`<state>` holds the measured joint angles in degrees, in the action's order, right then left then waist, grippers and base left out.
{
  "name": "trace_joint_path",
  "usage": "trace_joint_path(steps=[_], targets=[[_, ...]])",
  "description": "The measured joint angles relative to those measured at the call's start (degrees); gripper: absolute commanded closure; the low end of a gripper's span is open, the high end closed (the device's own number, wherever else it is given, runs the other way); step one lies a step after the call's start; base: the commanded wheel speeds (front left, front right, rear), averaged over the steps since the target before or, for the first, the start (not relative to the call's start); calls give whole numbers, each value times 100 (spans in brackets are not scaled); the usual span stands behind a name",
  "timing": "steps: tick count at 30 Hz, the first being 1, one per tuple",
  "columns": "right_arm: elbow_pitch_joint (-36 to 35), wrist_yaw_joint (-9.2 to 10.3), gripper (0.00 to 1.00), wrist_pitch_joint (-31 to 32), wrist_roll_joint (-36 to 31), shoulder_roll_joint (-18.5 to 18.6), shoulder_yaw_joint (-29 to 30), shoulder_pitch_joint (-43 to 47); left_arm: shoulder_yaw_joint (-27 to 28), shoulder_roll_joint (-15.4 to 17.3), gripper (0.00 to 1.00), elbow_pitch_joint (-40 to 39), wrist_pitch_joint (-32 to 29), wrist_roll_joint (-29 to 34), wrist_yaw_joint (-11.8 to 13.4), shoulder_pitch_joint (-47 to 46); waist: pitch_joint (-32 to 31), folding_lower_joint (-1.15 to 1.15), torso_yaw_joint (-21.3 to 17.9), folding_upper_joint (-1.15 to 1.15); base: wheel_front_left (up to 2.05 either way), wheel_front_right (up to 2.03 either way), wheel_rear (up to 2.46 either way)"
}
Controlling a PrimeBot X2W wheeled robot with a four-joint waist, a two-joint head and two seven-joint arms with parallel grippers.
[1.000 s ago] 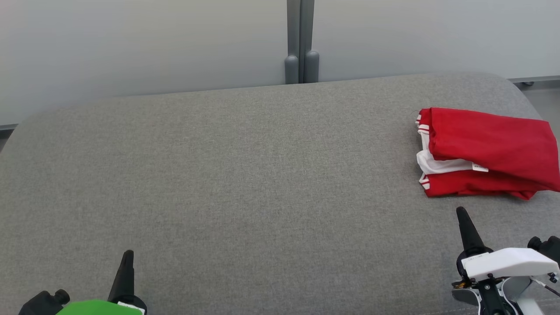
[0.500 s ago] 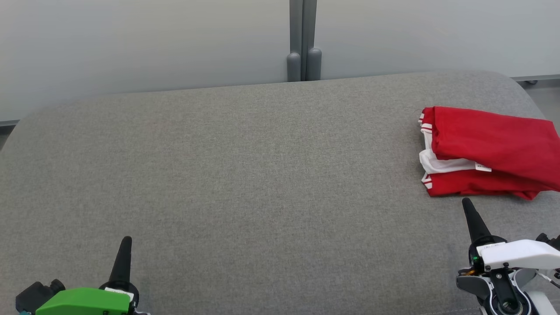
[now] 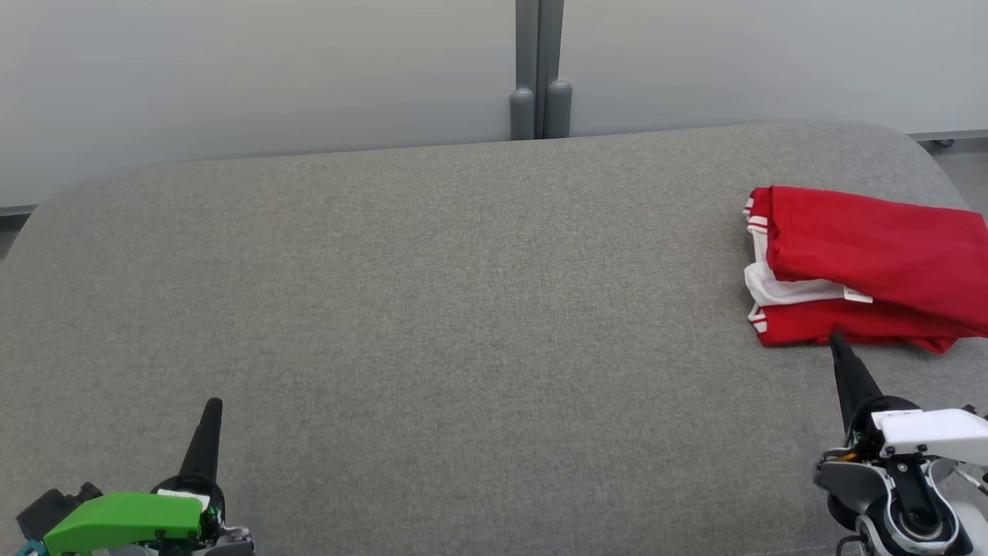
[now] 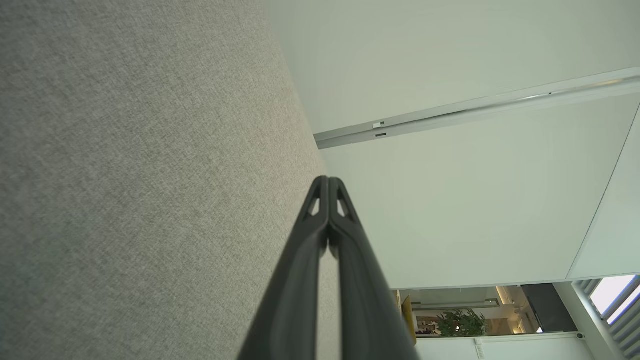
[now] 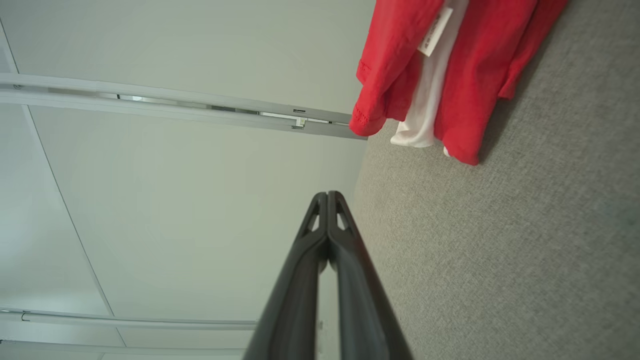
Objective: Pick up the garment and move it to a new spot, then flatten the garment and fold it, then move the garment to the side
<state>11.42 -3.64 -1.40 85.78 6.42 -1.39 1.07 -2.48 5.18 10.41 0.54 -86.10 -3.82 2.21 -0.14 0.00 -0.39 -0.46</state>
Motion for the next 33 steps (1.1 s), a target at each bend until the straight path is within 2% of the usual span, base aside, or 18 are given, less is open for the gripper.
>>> trace_joint_path(steps=[14, 33], targets=[[216, -235, 100, 201, 1122, 10, 225, -289, 69, 88, 100, 253, -160, -1045, -181, -322, 42, 0, 38, 0, 0, 0, 0], [297, -287, 100, 205, 1167, 10, 245, -319, 76, 89, 100, 372, -202, -1051, -231, -371, 37, 0, 38, 0, 0, 0, 0]])
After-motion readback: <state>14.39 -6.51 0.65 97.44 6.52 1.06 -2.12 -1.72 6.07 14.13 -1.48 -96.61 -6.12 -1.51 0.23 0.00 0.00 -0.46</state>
